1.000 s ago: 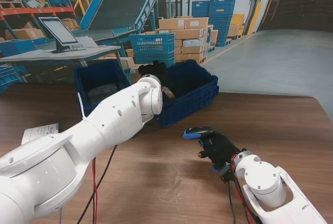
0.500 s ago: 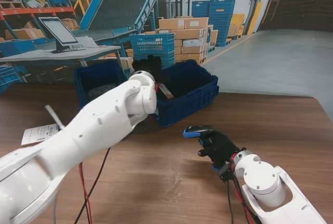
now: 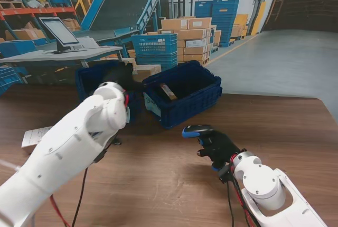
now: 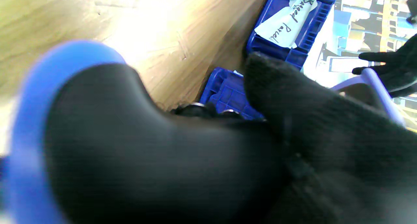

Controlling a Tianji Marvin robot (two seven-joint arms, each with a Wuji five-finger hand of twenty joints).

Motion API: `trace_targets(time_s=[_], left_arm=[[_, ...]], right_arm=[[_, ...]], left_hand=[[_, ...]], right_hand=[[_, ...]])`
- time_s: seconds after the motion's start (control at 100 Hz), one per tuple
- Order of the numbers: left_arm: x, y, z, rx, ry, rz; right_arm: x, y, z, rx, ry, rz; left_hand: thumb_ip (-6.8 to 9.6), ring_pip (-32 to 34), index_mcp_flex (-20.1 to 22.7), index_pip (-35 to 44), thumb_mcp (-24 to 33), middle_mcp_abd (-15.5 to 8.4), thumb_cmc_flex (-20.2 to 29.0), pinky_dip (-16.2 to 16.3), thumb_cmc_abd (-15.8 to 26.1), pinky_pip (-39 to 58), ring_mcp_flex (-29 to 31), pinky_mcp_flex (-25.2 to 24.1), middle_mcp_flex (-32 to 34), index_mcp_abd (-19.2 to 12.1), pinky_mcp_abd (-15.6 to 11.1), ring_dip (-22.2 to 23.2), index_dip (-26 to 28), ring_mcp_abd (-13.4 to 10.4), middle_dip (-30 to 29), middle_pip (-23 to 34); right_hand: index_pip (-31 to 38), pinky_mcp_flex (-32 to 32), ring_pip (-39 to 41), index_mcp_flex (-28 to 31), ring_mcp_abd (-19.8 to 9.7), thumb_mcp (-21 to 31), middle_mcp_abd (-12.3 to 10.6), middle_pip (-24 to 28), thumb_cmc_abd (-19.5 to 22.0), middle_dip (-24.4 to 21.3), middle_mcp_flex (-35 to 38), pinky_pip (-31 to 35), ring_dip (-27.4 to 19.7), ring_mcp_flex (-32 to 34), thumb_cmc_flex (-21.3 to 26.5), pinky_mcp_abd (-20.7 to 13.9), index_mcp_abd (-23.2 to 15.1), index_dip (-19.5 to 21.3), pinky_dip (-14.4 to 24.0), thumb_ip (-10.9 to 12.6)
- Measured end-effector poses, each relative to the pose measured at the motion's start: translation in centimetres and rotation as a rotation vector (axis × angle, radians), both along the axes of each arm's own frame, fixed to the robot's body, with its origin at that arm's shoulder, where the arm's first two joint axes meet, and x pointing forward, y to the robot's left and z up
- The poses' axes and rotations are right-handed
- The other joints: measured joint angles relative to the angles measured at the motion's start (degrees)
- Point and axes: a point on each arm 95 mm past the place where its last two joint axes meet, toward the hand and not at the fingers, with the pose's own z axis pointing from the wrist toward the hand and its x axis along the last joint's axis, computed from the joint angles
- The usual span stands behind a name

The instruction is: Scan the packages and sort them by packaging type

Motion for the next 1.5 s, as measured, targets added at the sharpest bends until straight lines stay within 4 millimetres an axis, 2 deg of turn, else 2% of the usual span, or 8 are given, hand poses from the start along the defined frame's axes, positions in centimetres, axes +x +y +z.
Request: trace_targets(time_s=[0.3,0.73,0.89,0.93,1.1,1.31,1.39,1.5], left_arm=[[-4.5,4.4,0.1,-0.042,-0.008,-0.008],[-10.1,12.0,-2.9,-0.016,0.033,0.053],[-11.5,13.6,-4.2,-0.032,0.013,0.071],[-11.9,14.0,-4.6,-0.051,0.009,0.082],[-13.4,15.7,-6.0,-0.063,0.037,0.074],[-14.6,18.4,-7.1,-0.130,0.066,0.048],[-14.9,19.5,-7.6,-0.156,0.074,0.045],[-15.2,20.9,-8.4,-0.142,0.103,0.019]], right_arm=[[0.2,0.2,0.4,0.003,-0.015,-0.004],[0.2,0.8,0.6,0.003,-0.040,-0.016],[0.4,1.1,0.8,0.007,-0.045,-0.008],[0.4,1.2,0.9,0.007,-0.046,-0.007],[0.7,1.4,1.0,0.008,-0.051,-0.005],[1.3,2.1,1.0,0.006,-0.053,0.005],[1.5,2.3,0.9,0.004,-0.053,0.012],[1.7,2.7,0.9,0.001,-0.055,0.021]], left_hand=[[0.00,0.0,1.2,0.1,-1.2,0.0,0.0,-1.3,0.3,-0.8,0.0,-0.1,0.5,-0.1,0.0,-0.5,0.1,0.0,0.0,0.0],[0.00,0.0,1.2,0.1,-1.6,0.0,0.0,-3.4,1.4,-2.4,0.0,-0.1,1.1,-0.1,-0.2,-1.4,0.1,0.0,0.0,0.0],[0.00,0.0,2.1,0.2,-1.6,0.0,0.0,-3.6,1.9,-2.5,0.0,-0.1,1.1,-0.1,-0.2,-1.5,0.1,-0.1,0.0,0.0],[0.26,0.0,2.1,0.2,-2.4,0.0,-1.8,-3.6,2.1,-2.5,0.0,0.0,1.1,-0.1,-0.3,-1.5,0.1,-0.1,0.0,0.0],[0.26,0.0,2.1,0.2,-2.2,0.1,-1.2,-4.1,2.0,-2.5,0.0,0.0,1.1,-0.1,-0.3,-1.5,0.1,-0.1,0.0,0.0],[0.25,0.0,1.8,-0.1,-3.6,0.1,-3.0,-5.0,2.0,-2.5,0.0,-0.1,1.1,0.1,-0.4,-2.0,0.1,-0.1,0.0,0.0],[-0.14,-1.2,-0.2,-0.7,-3.6,0.1,-3.1,-5.3,2.0,-2.6,-0.6,-0.2,0.8,0.3,-0.5,-2.4,0.1,-0.2,0.0,0.0],[-0.18,-1.4,-0.2,-0.8,-4.1,0.1,-3.7,-6.0,2.0,-3.2,-2.0,-0.7,-0.2,0.4,-0.9,-2.9,0.1,-0.2,0.0,-0.1]], right_hand=[[0.0,0.0,0.0,0.0,0.0,0.0,0.0,0.0,0.0,0.0,0.0,0.0,0.0,0.0,0.0,0.0,0.0,0.0,0.0,0.0],[0.0,0.0,0.0,0.0,0.0,0.0,0.0,0.0,0.0,0.0,0.0,0.0,0.0,0.0,0.0,0.0,0.0,0.0,0.0,0.0],[0.0,0.0,0.0,0.0,0.0,0.0,0.0,0.0,0.0,0.0,0.0,0.0,0.0,0.0,0.0,0.0,0.0,0.0,0.0,0.0],[0.0,0.0,0.0,0.0,0.0,0.0,0.0,0.0,0.0,0.0,0.0,0.0,0.0,0.0,0.0,0.0,0.0,0.0,0.0,0.0],[0.0,0.0,0.0,0.0,0.0,0.0,0.0,0.0,0.0,0.0,0.0,0.0,0.0,0.0,0.0,0.1,0.0,0.0,0.0,0.0],[0.0,0.0,0.0,0.0,0.0,0.0,0.0,0.0,0.0,0.0,0.0,0.0,0.0,0.0,0.0,0.1,0.0,0.0,0.0,0.0],[0.0,0.0,0.0,0.0,0.0,0.0,0.0,0.0,0.0,0.0,0.0,0.0,0.0,0.0,0.0,0.1,0.0,0.0,0.0,0.0],[0.0,0.0,0.0,0.0,0.0,0.0,0.0,0.0,0.0,0.0,0.0,0.0,0.0,0.0,0.0,0.1,0.0,0.0,0.0,0.0]])
